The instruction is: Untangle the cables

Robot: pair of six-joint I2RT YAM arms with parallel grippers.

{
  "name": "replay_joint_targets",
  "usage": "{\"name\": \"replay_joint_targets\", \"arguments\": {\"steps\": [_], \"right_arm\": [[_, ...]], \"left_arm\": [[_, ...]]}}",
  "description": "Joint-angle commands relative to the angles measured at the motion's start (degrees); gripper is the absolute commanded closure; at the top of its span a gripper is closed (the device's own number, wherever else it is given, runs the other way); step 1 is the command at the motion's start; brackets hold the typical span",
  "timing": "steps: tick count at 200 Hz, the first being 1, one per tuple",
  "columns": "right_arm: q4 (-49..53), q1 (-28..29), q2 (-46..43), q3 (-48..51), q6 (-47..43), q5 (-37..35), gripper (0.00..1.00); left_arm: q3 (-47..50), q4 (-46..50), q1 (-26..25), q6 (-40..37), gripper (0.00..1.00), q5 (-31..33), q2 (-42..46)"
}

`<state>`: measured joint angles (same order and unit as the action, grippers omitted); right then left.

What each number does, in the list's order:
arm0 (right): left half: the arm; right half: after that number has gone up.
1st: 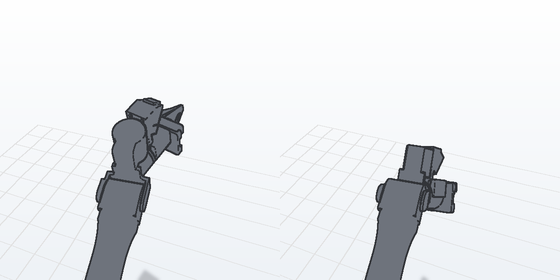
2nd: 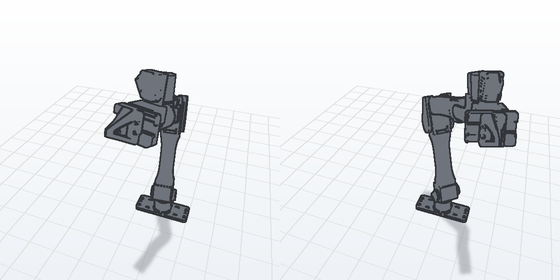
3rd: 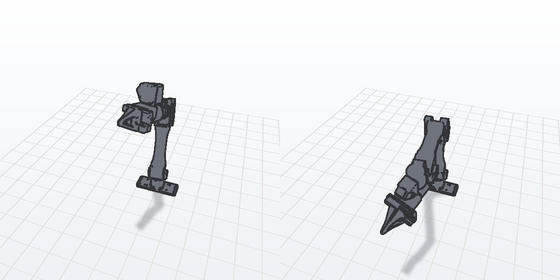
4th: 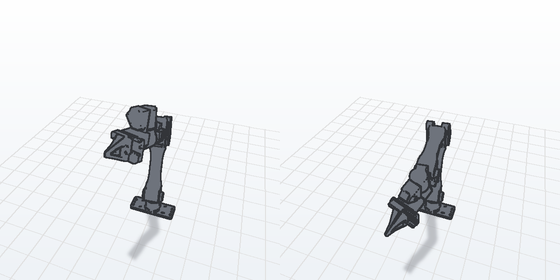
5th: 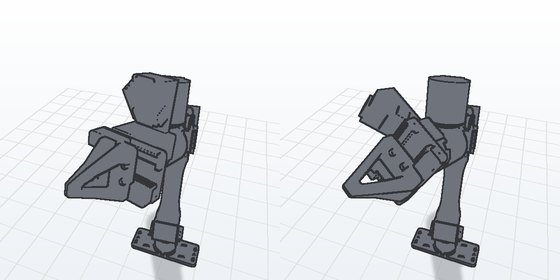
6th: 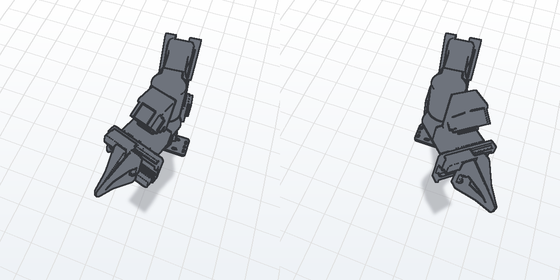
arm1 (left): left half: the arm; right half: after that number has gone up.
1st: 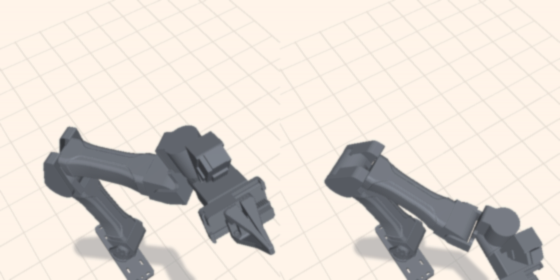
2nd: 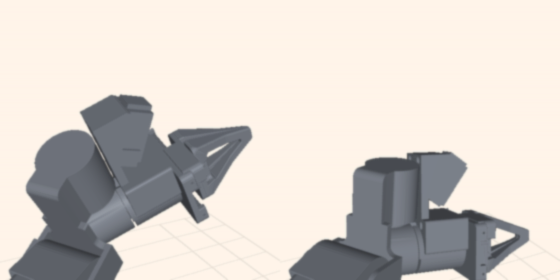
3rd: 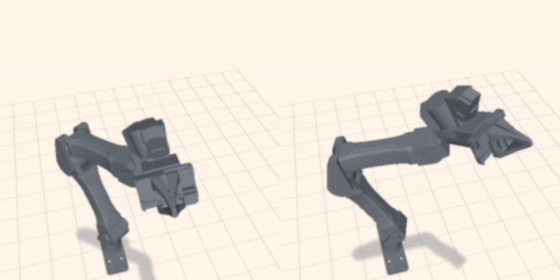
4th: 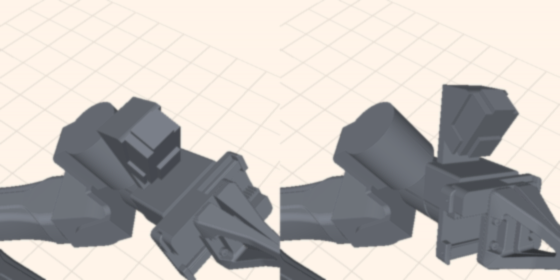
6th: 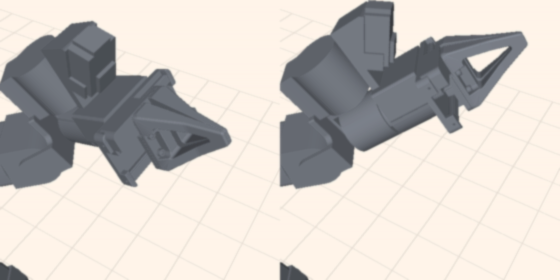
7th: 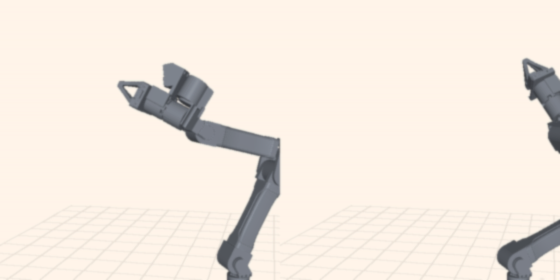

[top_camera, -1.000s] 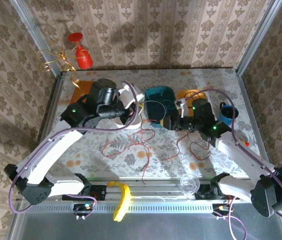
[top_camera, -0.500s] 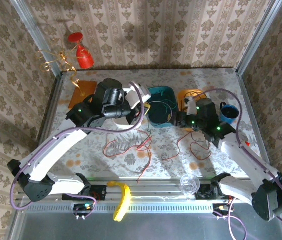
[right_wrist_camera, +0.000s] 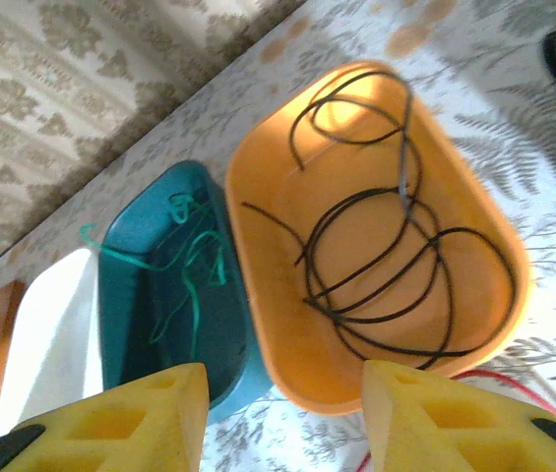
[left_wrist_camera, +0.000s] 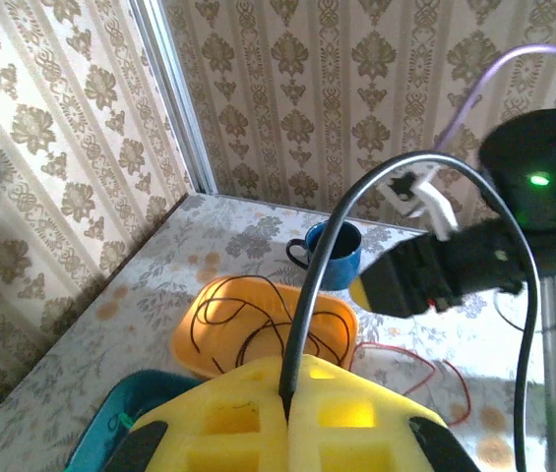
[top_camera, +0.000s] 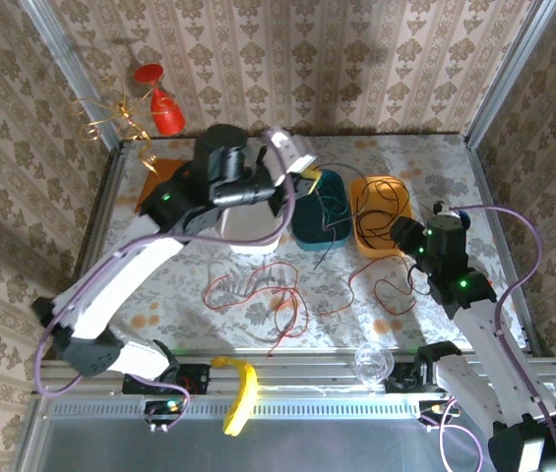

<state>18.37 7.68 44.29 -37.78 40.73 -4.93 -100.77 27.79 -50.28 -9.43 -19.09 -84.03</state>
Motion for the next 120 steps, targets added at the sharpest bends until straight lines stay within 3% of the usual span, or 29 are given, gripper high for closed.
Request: {"name": "replay_joint_targets", "arguments": {"steps": [1, 33, 52, 84, 120], "right_arm": [[5.2, -1.3, -2.6, -2.3, -0.9, -6.7, 0.53], [7.8, -3.1, -4.0, -4.2, -2.6, -6.9, 0.52], [9.1, -3.5, -4.0, -4.9, -3.1, -6.0, 0.52], [10.3, -3.7, -4.4, -5.3, -4.1, -4.4, 0.52], [10.4, -3.7, -4.2, -5.2, -4.7, -2.6, 0.52]], "left_arm": [[-5.0, -4.5, -0.2, 2.2, 1.0, -2.1, -9.4], [-14.6, -10.8, 0.2, 5.6, 1.0, -3.5, -21.7], [-19.3, -14.6, 1.2, 9.1, 1.0, -1.0, -28.2], [-28.8, -12.1, 3.1, 13.4, 1.0, 1.0, -40.4], [-32.4, -10.5, 3.5, 15.8, 1.0, -0.5, -52.1]]}}
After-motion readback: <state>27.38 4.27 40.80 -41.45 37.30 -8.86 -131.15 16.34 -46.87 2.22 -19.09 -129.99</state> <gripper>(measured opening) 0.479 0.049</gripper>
